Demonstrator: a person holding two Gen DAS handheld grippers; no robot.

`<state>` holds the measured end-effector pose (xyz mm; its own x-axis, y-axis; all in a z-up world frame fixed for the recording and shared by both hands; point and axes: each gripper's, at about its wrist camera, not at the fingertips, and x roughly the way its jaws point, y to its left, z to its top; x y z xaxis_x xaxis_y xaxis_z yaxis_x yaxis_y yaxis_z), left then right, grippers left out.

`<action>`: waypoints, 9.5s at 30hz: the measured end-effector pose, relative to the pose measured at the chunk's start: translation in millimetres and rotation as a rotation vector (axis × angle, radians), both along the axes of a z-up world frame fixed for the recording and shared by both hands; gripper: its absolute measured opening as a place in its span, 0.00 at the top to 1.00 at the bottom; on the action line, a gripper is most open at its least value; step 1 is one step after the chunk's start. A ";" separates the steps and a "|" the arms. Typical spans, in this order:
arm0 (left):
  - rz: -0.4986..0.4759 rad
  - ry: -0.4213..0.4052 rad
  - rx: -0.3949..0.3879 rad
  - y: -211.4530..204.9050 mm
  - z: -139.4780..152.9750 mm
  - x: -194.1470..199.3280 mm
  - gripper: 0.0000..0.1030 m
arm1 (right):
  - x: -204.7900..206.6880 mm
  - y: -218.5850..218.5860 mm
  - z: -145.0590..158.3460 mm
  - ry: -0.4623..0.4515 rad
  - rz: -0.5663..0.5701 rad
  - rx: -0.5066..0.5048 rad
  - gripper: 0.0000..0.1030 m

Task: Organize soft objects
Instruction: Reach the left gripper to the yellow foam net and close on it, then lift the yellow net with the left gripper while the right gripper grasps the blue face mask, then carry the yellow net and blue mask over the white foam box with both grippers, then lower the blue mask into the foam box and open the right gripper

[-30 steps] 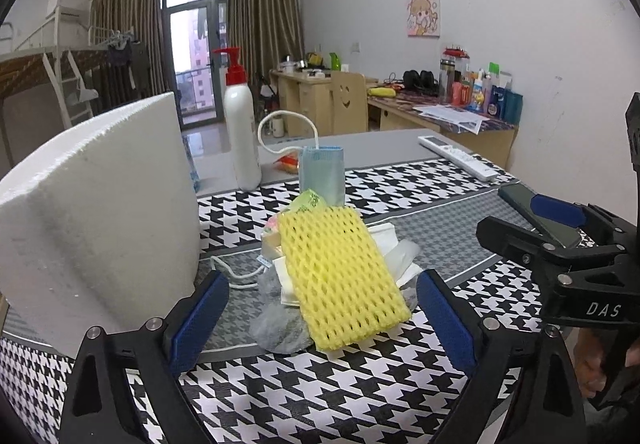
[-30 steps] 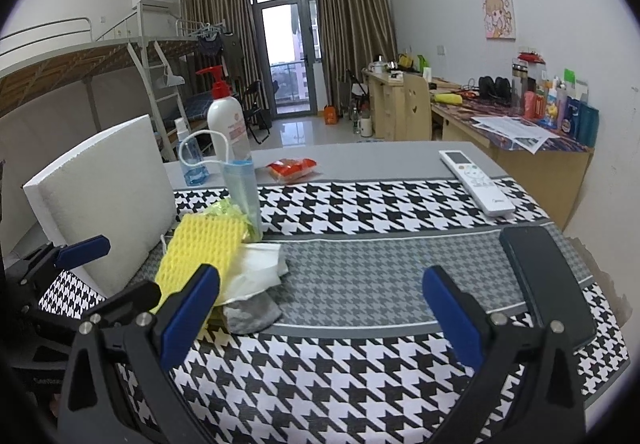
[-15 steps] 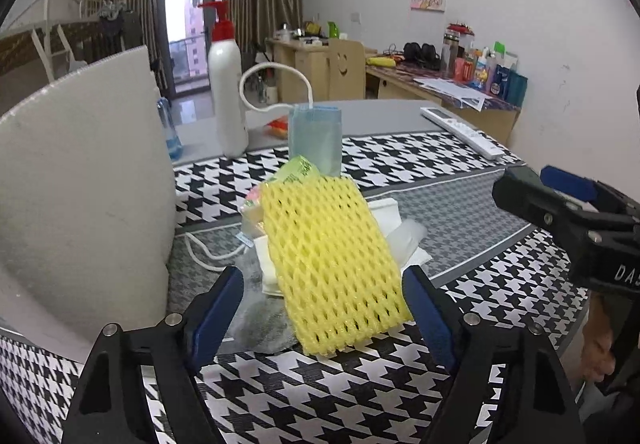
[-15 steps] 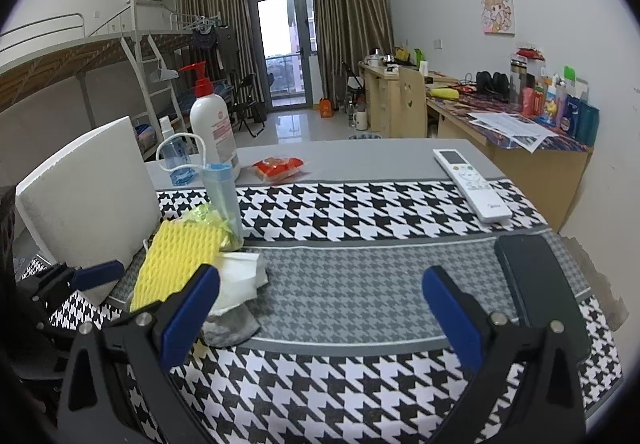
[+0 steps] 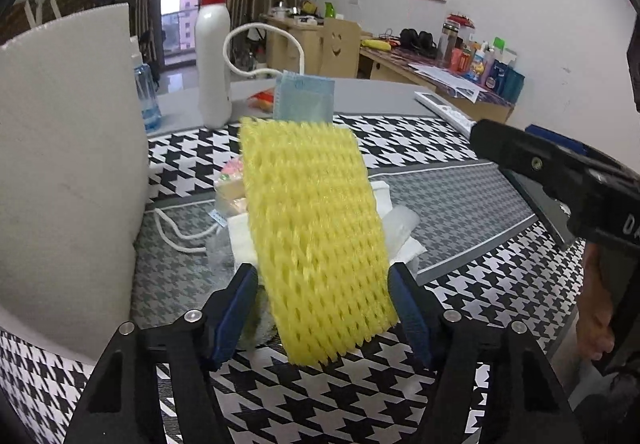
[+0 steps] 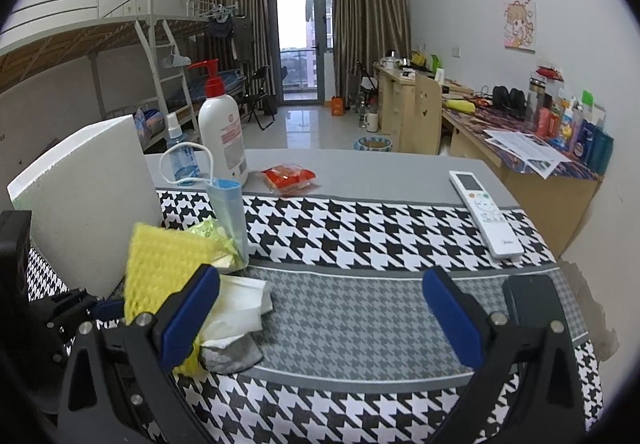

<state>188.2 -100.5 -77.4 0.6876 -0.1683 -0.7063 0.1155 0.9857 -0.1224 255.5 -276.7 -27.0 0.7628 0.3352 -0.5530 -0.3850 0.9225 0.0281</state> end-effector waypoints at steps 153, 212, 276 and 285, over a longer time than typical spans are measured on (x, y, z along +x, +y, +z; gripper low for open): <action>0.056 -0.498 0.119 67.2 153.6 -81.0 0.89 | -33.9 38.1 126.7 -0.170 0.148 0.255 0.92; 0.341 -0.462 0.154 166.1 144.4 -92.4 0.89 | -21.5 216.6 101.4 -0.033 0.465 0.045 0.92; 0.222 -0.447 0.108 168.2 141.9 -79.1 0.89 | -15.9 178.3 83.4 0.085 0.503 0.036 0.20; 0.181 -0.425 0.087 165.8 139.2 -71.0 0.89 | -17.4 175.1 81.4 0.072 0.501 0.018 0.20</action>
